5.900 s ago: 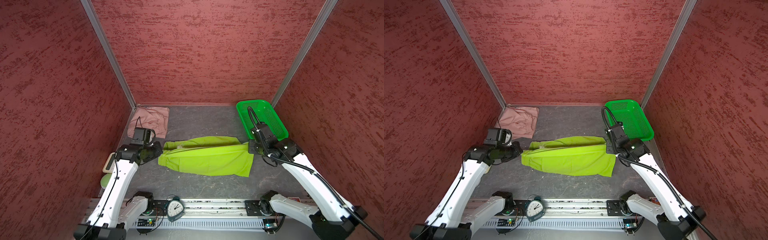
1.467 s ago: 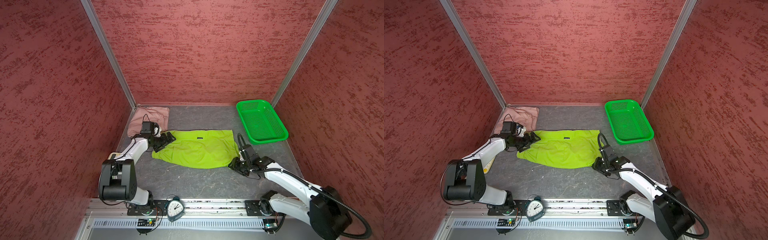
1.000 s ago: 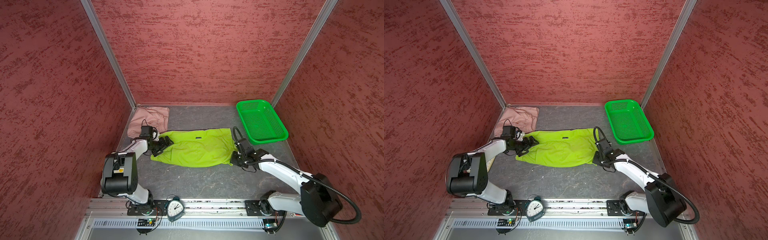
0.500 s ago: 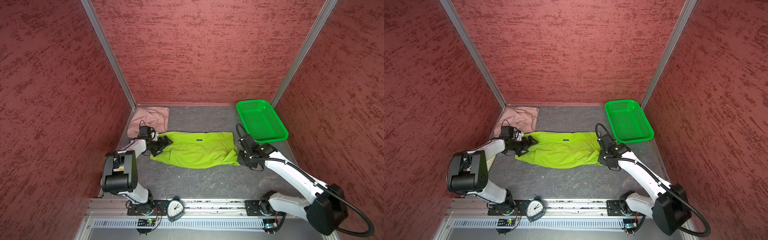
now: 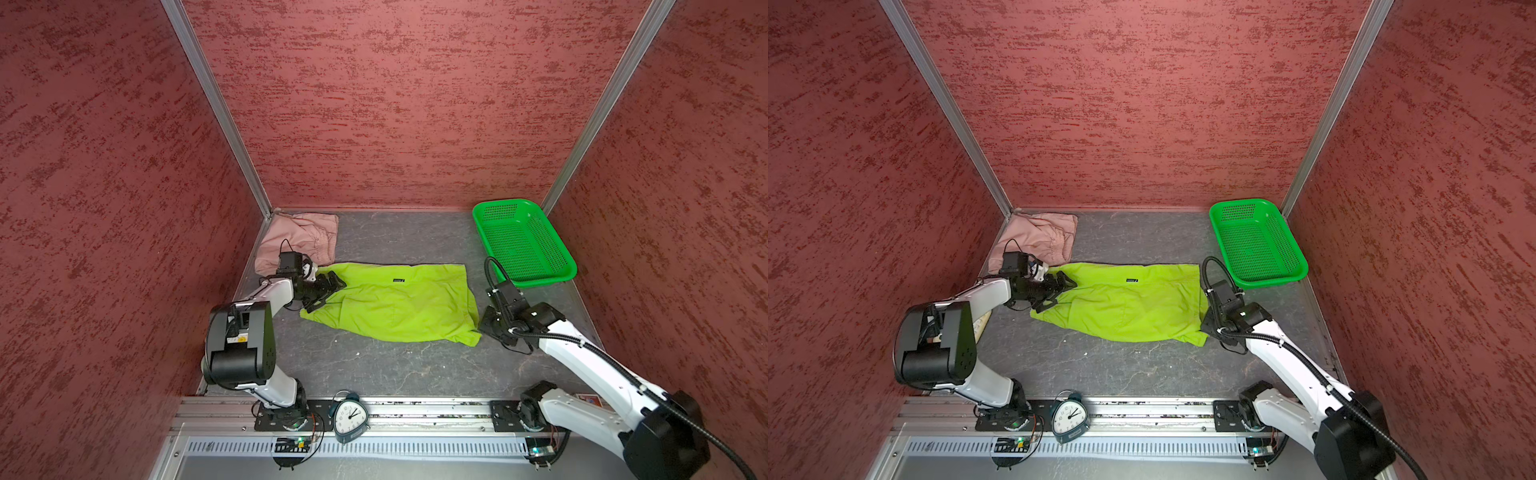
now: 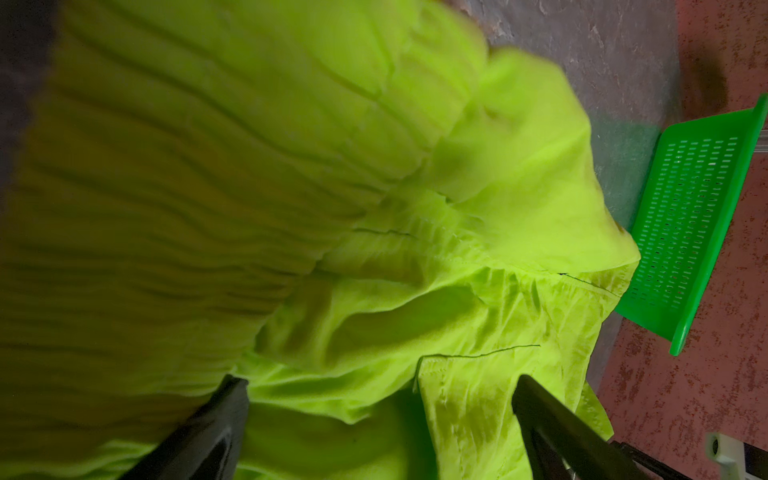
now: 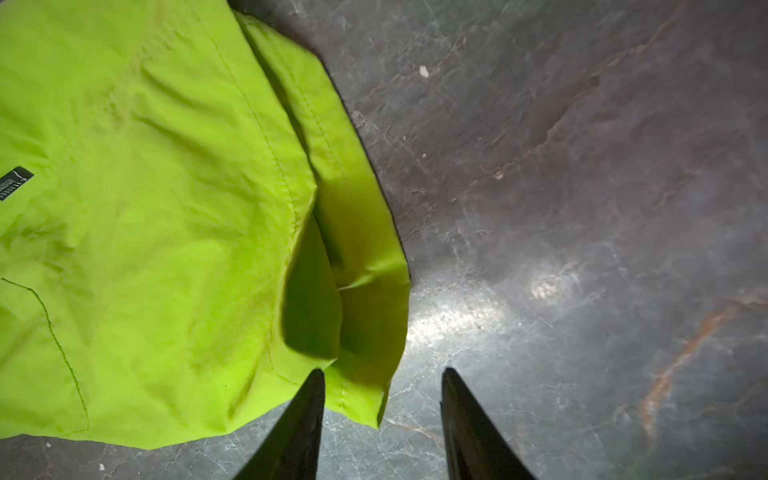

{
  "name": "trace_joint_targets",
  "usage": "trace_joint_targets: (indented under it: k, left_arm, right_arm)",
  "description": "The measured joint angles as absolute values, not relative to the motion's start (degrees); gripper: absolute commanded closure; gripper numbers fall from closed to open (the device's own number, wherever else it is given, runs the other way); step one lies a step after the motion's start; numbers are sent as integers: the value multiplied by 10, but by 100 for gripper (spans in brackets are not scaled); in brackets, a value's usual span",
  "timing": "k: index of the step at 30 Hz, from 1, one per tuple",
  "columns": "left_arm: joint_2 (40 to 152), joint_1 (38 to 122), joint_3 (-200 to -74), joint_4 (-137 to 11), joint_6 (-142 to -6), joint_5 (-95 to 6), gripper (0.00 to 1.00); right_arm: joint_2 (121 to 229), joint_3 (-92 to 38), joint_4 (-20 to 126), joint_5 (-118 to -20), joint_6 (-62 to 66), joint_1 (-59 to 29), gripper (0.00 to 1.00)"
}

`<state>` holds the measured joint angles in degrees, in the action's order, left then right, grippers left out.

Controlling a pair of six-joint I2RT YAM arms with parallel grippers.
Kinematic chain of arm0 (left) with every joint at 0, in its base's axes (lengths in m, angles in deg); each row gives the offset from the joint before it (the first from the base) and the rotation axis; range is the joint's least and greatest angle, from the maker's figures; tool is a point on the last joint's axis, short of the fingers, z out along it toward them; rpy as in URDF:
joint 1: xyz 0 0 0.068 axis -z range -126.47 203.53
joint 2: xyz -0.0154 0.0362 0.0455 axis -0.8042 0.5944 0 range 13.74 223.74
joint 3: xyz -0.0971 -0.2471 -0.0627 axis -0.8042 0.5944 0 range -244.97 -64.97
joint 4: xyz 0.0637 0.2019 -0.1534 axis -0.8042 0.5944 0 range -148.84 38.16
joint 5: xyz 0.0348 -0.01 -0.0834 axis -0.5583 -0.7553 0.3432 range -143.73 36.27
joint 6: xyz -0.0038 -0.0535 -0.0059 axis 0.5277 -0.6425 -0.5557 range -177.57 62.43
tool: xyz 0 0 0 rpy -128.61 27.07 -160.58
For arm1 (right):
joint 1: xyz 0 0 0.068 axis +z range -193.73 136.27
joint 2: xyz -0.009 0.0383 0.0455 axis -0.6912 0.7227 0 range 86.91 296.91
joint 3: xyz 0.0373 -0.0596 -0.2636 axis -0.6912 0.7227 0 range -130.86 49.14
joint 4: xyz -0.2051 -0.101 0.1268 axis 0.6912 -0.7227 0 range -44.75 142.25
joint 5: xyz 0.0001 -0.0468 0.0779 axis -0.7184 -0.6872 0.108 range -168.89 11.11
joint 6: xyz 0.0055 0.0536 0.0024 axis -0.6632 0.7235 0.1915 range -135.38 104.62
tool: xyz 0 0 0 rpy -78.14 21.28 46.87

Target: Fold and stack the shorts

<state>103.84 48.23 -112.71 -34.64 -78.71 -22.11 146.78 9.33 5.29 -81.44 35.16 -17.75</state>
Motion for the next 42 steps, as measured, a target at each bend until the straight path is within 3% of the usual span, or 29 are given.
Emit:
trace_joint_targets:
  k: [12,17,20,33,37,42]
  left_arm:
    - [1023,504,-1130,-333,-785,-251,1]
    - [1005,511,-1128,-327,-785,-259,0]
    - [998,511,-1125,-325,-785,-267,1]
    - [988,506,-1086,-350,-793,-269,1]
    - [971,507,-1076,-353,-798,-252,1]
    - [915,509,-1099,-305,-797,-261,1]
  right_arm:
    - [1485,49,135,-773,314,-174,78]
    - [1560,44,230,-731,309,-138,82]
    - [1600,66,255,-724,317,-124,90]
    - [1446,283,277,-743,438,-137,85]
    - [1453,240,236,-775,420,-146,83]
    - [1500,90,212,-816,338,-147,77]
